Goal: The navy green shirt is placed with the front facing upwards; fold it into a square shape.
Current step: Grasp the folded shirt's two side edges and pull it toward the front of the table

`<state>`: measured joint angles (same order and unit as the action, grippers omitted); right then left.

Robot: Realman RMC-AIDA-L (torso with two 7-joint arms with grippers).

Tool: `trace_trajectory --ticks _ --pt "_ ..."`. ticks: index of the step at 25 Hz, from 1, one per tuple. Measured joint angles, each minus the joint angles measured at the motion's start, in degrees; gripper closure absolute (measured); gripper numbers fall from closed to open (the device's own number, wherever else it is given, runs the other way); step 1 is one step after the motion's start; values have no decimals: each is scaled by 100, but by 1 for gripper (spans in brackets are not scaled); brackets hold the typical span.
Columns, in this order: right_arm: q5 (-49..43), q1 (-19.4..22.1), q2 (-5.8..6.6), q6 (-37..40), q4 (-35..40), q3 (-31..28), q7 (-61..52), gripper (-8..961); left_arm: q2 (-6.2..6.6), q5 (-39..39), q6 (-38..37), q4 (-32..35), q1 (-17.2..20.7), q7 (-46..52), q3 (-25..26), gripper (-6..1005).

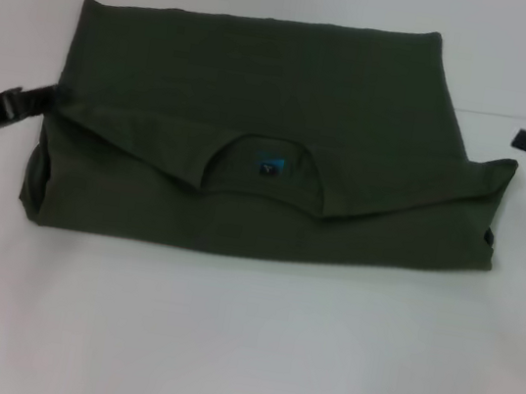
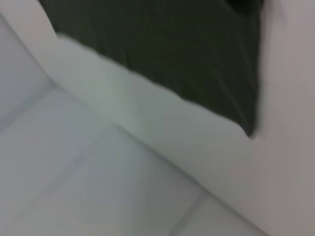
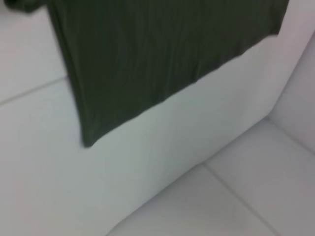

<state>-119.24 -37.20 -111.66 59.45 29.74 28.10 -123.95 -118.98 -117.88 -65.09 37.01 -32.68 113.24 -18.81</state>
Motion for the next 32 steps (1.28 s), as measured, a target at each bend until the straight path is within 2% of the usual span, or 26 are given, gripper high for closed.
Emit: trace_trajectory --ticks 1,4,10,19,32 --pt "-3 73 24 154 32 1 14 93 44 -272 -333 225 59 167 -4 453" --pt "-11 251 79 529 74 2 59 48 135 -805 -934 703 183 318 18 453" --pt "-26 468 85 811 80 3 64 51 170 -1488 -977 976 183 265 -124 452" --pt "-38 514 49 831 38 12 138 55 35 -1626 -308 953 157 261 -1052 451" --pt "-39 515 40 840 5 220 121 57 17 -1943 -356 926 124 289 -1322 447"
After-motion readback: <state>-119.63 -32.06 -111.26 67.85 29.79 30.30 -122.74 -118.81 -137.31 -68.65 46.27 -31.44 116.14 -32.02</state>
